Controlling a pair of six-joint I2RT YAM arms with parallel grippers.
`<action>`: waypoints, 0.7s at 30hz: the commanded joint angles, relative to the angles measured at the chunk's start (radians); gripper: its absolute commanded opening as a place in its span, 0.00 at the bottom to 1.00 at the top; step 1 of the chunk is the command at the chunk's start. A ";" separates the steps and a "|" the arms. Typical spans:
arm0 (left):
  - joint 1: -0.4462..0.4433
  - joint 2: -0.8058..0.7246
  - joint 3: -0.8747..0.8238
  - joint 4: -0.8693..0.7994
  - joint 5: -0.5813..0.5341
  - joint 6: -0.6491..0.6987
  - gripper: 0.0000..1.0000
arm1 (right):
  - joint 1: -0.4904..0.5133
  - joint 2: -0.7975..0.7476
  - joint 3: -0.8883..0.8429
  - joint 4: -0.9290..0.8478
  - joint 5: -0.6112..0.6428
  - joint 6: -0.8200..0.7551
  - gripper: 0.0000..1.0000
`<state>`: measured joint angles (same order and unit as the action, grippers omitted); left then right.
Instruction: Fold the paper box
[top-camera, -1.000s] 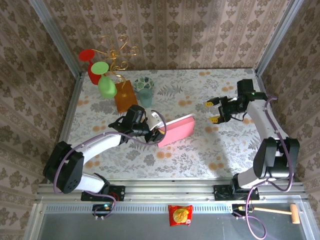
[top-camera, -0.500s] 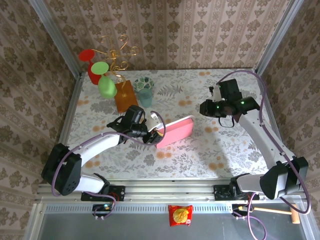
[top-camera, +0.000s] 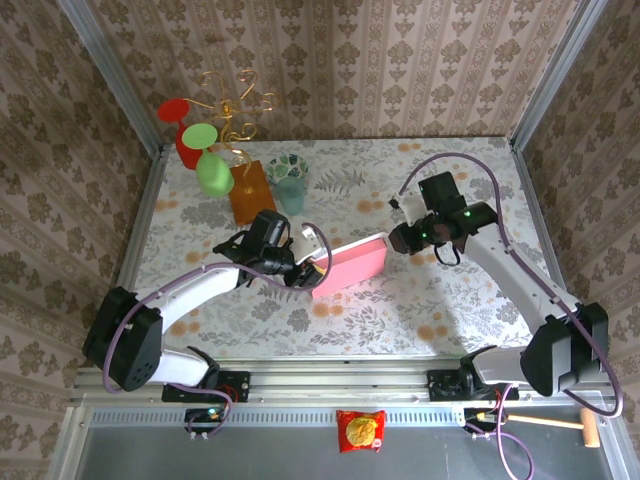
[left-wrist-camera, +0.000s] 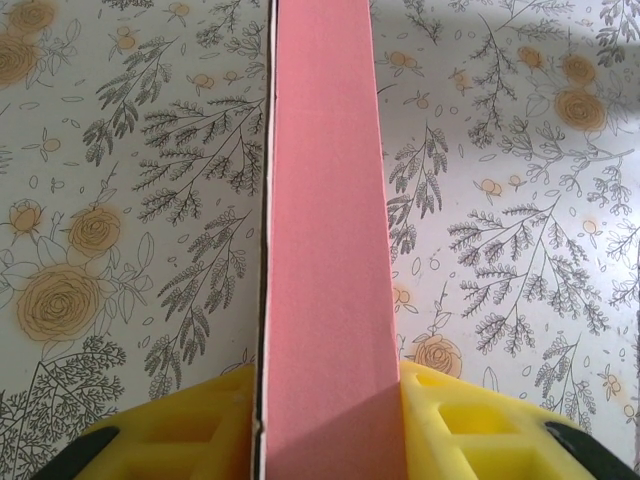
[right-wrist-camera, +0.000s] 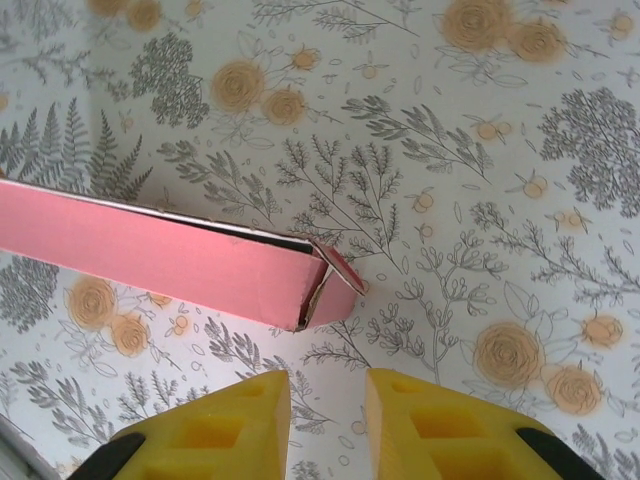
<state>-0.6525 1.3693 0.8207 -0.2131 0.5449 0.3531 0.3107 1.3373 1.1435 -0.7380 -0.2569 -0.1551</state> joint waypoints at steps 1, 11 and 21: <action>0.010 -0.021 0.025 -0.047 0.031 0.035 0.35 | 0.004 0.036 0.021 0.001 -0.052 -0.141 0.28; 0.023 -0.025 0.027 -0.058 0.046 0.052 0.35 | 0.004 0.144 0.140 -0.084 -0.103 -0.188 0.29; 0.025 -0.020 0.029 -0.049 0.048 0.042 0.34 | 0.004 0.190 0.183 -0.132 -0.161 -0.182 0.25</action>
<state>-0.6331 1.3655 0.8230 -0.2394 0.5724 0.3767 0.3107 1.5124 1.2968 -0.8272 -0.3809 -0.3195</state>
